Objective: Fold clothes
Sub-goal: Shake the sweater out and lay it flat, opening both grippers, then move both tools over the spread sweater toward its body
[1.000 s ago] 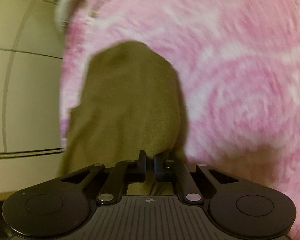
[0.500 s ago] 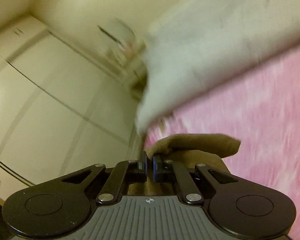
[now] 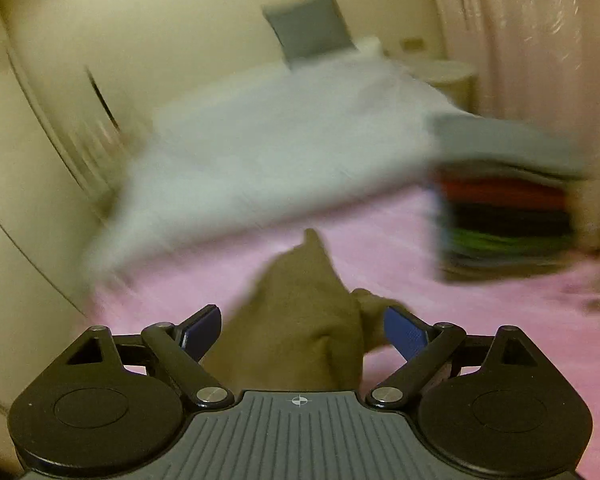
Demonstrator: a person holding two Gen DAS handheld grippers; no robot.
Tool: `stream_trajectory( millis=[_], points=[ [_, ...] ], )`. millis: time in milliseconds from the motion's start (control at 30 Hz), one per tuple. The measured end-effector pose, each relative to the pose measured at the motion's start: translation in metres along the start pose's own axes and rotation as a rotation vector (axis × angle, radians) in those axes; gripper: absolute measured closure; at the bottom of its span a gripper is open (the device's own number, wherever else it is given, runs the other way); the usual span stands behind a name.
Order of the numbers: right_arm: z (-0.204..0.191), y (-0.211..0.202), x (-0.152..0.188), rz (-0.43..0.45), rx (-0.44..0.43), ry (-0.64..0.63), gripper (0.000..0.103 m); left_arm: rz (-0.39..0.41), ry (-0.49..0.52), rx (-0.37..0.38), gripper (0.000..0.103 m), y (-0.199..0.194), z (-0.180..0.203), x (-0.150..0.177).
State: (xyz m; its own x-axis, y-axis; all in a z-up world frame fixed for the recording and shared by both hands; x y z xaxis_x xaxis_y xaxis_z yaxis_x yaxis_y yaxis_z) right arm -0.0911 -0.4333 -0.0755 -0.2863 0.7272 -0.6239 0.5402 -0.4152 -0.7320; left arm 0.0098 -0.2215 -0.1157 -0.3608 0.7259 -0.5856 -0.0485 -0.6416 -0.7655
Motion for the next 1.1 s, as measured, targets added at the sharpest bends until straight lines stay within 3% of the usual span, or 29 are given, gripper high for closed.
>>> stream_trajectory(
  millis=[100, 200, 333, 433, 667, 1100],
  points=[
    [0.045, 0.001, 0.062, -0.143, 0.119, -0.067, 0.011, -0.132, -0.042, -0.149, 0.061, 0.020, -0.012, 0.035],
    [0.063, -0.002, 0.116, -0.276, 0.138, -0.107, 0.011, -0.201, -0.092, -0.267, 0.061, 0.021, -0.022, 0.062],
    [0.062, -0.010, 0.154, -0.366, 0.128, -0.192, 0.011, -0.227, -0.128, -0.366, 0.060, 0.005, -0.019, 0.082],
    [0.062, -0.009, 0.164, -0.377, 0.107, -0.225, 0.011, -0.214, -0.105, -0.402, 0.056, -0.003, -0.017, 0.075],
    [0.046, 0.002, 0.165, -0.374, 0.109, -0.254, 0.011, -0.227, -0.022, -0.410, 0.055, 0.003, -0.015, 0.076],
    [0.018, 0.012, 0.165, -0.371, 0.175, -0.134, 0.011, -0.233, 0.124, -0.320, 0.051, 0.017, -0.055, 0.054]
  ],
)
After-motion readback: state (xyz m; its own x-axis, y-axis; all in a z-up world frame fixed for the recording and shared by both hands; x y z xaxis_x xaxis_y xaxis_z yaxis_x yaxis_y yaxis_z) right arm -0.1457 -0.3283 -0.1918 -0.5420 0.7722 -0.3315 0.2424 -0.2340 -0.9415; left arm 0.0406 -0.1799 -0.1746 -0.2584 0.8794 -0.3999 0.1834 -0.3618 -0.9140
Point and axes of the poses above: each gripper's, at about its wrist camera, not at the fingertips, and y roughly the way its jaws point, z to its right, x to its underside, the point moved 7 cm from there along y, roughly the way its jaws point, and after that the axes turned 6 degrees about y, right-handed, at the moved point
